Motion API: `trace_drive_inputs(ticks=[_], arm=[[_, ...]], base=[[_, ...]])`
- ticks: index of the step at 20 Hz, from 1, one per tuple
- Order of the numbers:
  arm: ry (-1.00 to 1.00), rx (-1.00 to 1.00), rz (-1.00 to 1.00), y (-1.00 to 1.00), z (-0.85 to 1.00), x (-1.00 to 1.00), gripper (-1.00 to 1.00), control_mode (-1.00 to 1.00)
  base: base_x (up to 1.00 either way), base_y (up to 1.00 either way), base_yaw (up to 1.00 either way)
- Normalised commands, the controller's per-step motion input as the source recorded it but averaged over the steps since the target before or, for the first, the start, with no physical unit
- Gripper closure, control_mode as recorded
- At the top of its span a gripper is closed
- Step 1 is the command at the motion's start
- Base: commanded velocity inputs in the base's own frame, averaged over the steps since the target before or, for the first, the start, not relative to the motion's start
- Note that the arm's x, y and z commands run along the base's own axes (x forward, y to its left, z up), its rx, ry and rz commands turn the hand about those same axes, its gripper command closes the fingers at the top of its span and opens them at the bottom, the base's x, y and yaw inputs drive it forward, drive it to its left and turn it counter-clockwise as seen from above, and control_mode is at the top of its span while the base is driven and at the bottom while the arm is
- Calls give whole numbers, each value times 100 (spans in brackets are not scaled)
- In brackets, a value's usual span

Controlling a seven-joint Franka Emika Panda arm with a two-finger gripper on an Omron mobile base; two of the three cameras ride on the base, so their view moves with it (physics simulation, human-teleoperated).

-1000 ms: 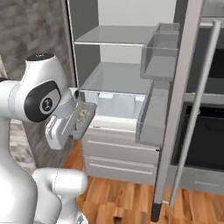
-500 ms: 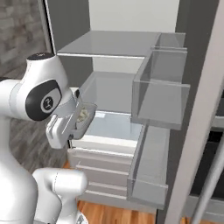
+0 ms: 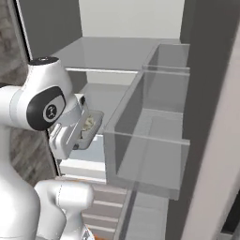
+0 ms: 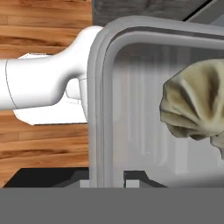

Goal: Place two dumplings into each of the tupperware containers and then place the containers in the fridge.

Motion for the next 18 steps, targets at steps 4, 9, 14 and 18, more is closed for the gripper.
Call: trace_drive_inputs(ticks=[4, 9, 14, 18], arm=[[0, 0, 0, 0, 0, 0, 100, 100], [0, 0, 0, 0, 0, 0, 100, 100], [0, 0, 0, 0, 0, 0, 100, 100], [0, 0, 0, 0, -7, 6, 100, -100]], base=[[61, -30, -3], [51, -16, 0], [41, -11, 0], [25, -5, 0]])
